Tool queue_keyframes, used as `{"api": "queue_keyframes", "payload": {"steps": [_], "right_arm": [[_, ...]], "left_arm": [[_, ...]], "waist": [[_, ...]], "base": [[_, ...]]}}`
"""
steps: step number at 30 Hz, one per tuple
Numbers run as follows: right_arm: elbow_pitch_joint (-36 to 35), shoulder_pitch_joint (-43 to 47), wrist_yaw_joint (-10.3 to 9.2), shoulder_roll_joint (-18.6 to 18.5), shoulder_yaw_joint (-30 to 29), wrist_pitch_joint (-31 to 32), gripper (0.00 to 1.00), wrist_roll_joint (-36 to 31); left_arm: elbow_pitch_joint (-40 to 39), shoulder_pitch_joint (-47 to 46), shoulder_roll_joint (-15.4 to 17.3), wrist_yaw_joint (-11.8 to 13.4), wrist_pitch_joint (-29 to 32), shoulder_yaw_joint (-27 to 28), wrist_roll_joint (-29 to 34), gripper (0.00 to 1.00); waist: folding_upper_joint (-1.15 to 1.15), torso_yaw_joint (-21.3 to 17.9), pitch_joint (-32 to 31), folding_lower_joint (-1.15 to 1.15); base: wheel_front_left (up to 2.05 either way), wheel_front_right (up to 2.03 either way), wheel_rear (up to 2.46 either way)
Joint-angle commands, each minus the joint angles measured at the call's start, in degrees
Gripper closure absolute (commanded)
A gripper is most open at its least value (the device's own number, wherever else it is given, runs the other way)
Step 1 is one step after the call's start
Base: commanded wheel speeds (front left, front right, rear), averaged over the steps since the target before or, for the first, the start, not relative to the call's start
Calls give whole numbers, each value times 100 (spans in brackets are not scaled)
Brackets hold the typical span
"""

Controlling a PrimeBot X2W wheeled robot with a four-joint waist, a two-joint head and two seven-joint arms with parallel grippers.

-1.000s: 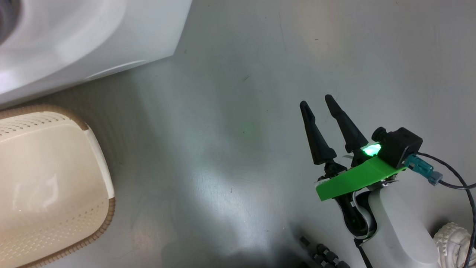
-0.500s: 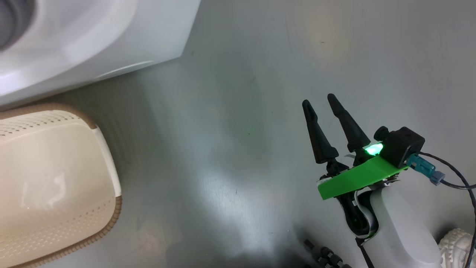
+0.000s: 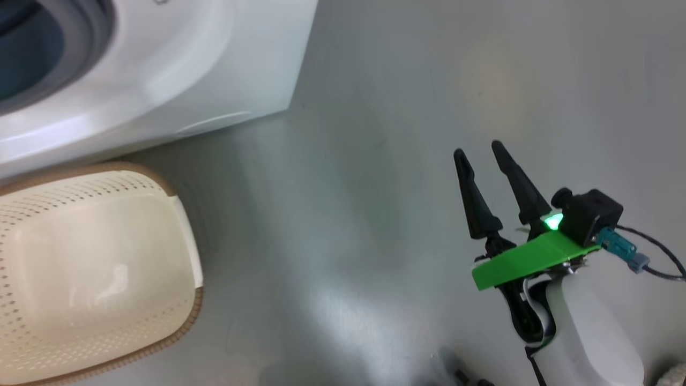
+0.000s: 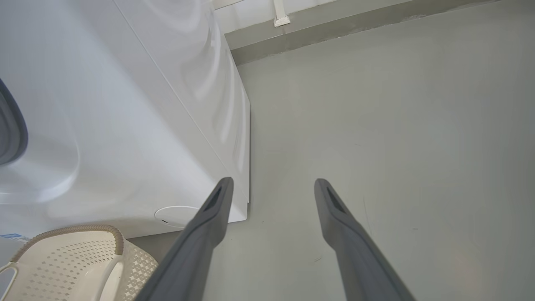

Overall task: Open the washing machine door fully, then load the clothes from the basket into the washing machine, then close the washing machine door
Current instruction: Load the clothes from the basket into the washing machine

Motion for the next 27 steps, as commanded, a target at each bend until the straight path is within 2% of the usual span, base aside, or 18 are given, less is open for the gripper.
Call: {"api": "queue_keyframes", "payload": {"steps": [1, 13, 27], "right_arm": [[-81, 279, 9, 27, 66, -69, 0, -81], [-79, 538, 9, 27, -147, -69, 0, -310], [-44, 976, 9, 27, -334, -69, 0, -651]], "left_arm": [[-178, 225, 250, 36, -120, 56, -18, 0], [-670, 1267, -38, 160, -658, 63, -180, 0], [-1829, 3125, -336, 527, -1018, 158, -242, 0]], "waist": [[0, 150, -204, 0], [0, 368, -838, 0], [0, 429, -1844, 0]], "base": [[0, 0, 0], [0, 0, 0], [0, 0, 0]]}}
